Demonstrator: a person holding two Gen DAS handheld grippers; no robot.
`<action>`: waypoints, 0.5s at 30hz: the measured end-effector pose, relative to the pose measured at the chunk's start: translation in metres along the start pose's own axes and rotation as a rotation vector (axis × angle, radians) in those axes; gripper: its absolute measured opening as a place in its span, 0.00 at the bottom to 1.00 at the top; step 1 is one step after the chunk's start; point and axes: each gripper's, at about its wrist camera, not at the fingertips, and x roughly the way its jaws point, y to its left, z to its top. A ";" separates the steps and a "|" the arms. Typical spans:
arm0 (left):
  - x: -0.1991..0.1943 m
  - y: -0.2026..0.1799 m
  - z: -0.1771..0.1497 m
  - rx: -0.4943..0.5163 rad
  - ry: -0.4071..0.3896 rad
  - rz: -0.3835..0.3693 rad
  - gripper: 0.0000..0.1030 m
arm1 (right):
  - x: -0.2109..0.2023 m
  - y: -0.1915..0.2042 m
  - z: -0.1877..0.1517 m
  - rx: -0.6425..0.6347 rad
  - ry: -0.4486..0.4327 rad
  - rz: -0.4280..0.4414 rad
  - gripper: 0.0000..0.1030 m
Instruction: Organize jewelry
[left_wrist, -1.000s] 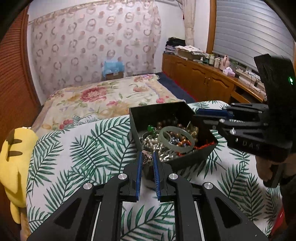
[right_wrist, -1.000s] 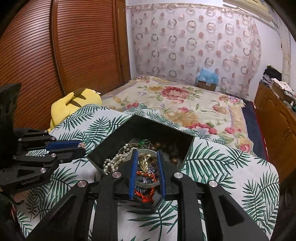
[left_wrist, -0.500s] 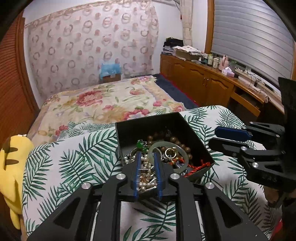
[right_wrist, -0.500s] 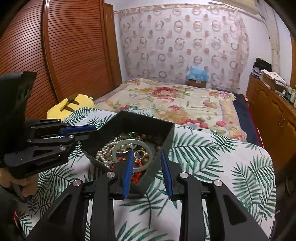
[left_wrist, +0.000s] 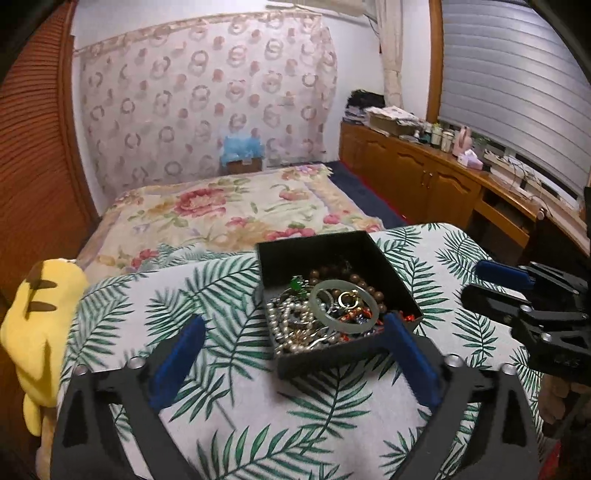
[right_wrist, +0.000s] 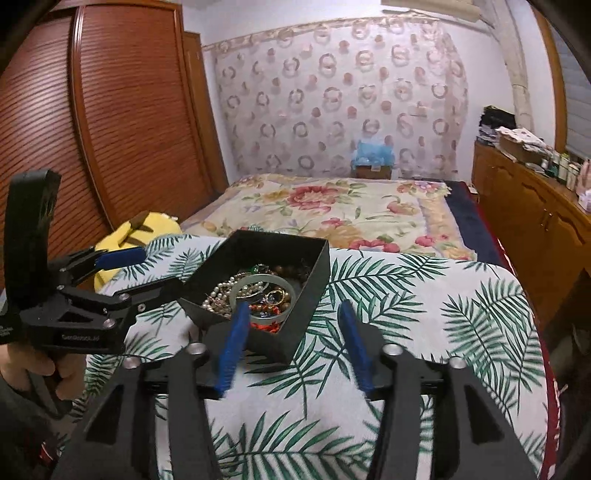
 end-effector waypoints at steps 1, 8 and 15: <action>-0.005 0.000 -0.002 0.000 -0.009 0.004 0.93 | -0.005 0.001 -0.001 0.004 -0.009 -0.005 0.63; -0.035 0.005 -0.015 -0.039 -0.030 0.037 0.93 | -0.038 0.010 -0.008 0.034 -0.075 -0.057 0.92; -0.053 0.007 -0.023 -0.063 -0.045 0.057 0.93 | -0.048 0.017 -0.014 0.031 -0.095 -0.084 0.95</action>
